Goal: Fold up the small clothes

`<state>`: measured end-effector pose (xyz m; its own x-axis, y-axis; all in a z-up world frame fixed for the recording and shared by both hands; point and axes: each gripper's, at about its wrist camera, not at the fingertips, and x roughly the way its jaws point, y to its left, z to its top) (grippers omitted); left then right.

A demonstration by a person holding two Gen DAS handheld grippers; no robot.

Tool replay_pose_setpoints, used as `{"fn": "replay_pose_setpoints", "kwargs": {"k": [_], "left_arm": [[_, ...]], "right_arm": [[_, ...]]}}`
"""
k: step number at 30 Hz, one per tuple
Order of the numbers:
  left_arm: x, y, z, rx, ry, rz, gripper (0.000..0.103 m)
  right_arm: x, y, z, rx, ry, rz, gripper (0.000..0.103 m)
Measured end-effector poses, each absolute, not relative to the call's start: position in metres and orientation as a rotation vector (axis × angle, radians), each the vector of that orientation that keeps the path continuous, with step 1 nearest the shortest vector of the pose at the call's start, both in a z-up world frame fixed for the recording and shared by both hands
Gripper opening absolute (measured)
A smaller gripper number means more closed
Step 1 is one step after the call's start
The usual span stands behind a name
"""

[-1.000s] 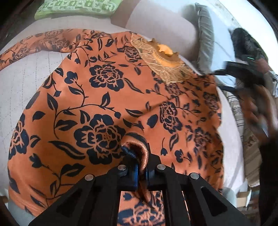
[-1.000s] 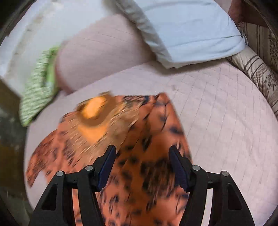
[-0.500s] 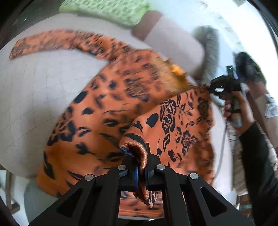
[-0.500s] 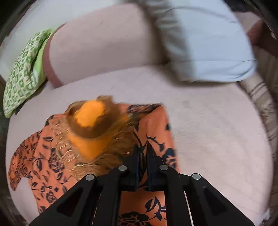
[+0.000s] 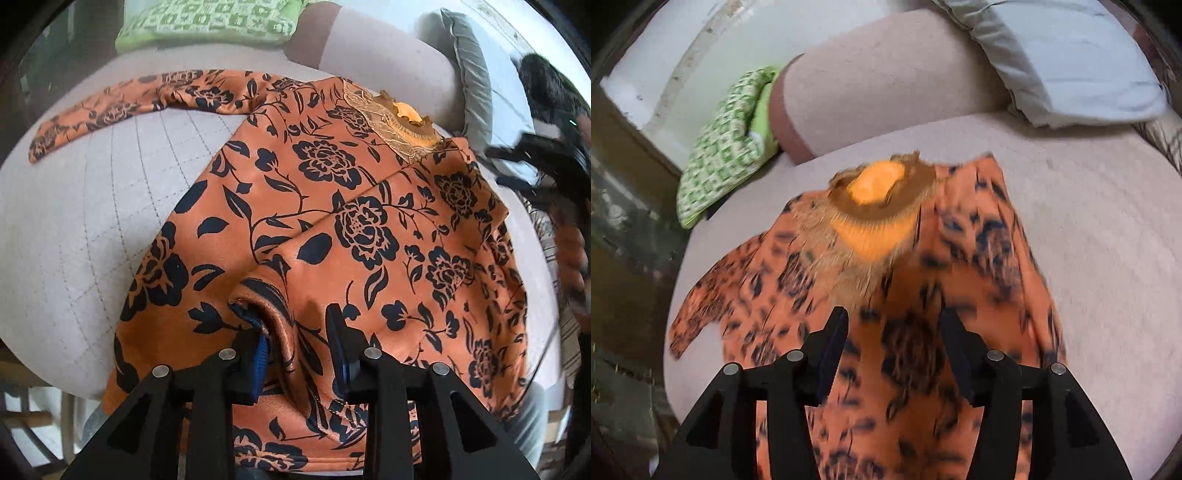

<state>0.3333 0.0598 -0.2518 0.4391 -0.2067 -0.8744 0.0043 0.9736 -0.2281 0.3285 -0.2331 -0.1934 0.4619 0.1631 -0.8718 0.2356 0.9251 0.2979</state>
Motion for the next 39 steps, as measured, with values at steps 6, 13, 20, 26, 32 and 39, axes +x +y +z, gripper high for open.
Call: {"fn": "replay_pose_setpoints", "kwargs": {"k": [6,13,20,26,32,39], "left_arm": [[0.331,0.048,-0.255,-0.146,1.103,-0.117,0.029],[0.332,0.043,-0.266,-0.116,1.117,-0.109,0.023],[0.326,0.061,-0.257,-0.177,1.092,-0.127,0.005],[0.313,0.074,-0.235,-0.164,1.063,-0.097,0.005],[0.314,0.067,-0.250,-0.120,1.105,-0.095,0.007],[0.300,0.056,-0.230,-0.042,1.062,-0.062,0.024]], "right_arm": [[0.260,-0.224,-0.221,0.462,1.123,-0.051,0.055],[0.263,-0.248,-0.252,0.510,1.150,-0.136,0.049],[0.274,-0.249,-0.259,0.505,1.179,-0.113,0.006],[0.250,-0.242,-0.238,0.528,1.126,-0.047,0.006],[0.249,-0.242,-0.270,0.496,1.190,-0.071,0.014],[0.214,-0.231,-0.222,0.487,1.092,-0.066,0.045]]}}
